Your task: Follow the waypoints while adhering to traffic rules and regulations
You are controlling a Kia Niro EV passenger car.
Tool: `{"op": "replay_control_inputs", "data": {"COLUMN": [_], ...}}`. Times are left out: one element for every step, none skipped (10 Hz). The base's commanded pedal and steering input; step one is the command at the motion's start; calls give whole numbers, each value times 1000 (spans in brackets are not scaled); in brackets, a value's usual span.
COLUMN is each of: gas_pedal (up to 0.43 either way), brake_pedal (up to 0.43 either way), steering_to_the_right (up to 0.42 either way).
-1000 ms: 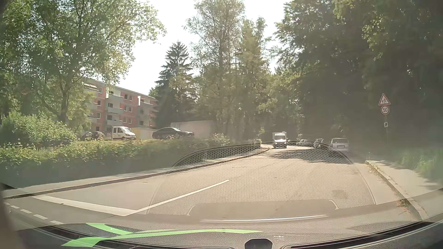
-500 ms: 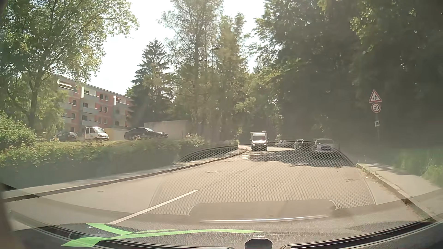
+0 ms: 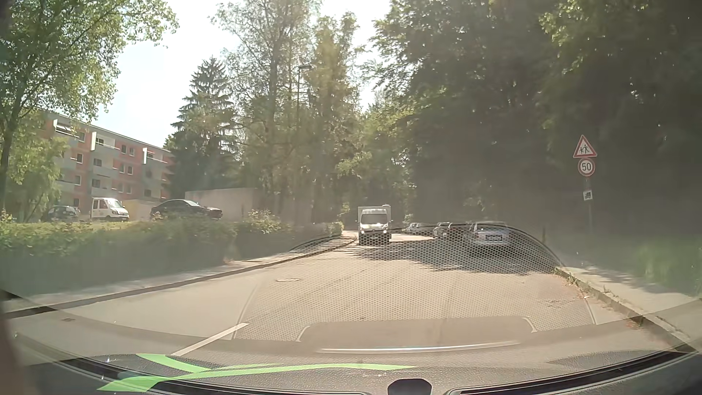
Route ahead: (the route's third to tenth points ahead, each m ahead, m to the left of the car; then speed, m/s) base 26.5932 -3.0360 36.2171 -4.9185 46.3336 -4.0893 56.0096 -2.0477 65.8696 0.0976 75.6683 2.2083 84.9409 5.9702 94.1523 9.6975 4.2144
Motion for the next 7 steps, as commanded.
{"op": "replay_control_inputs", "data": {"gas_pedal": [220, 220, 220, 220, 220, 220, 220], "brake_pedal": [0, 0, 0, 0, 0, 0, 0], "steering_to_the_right": [110, 87, 68, 54, 39, 33, 33]}}
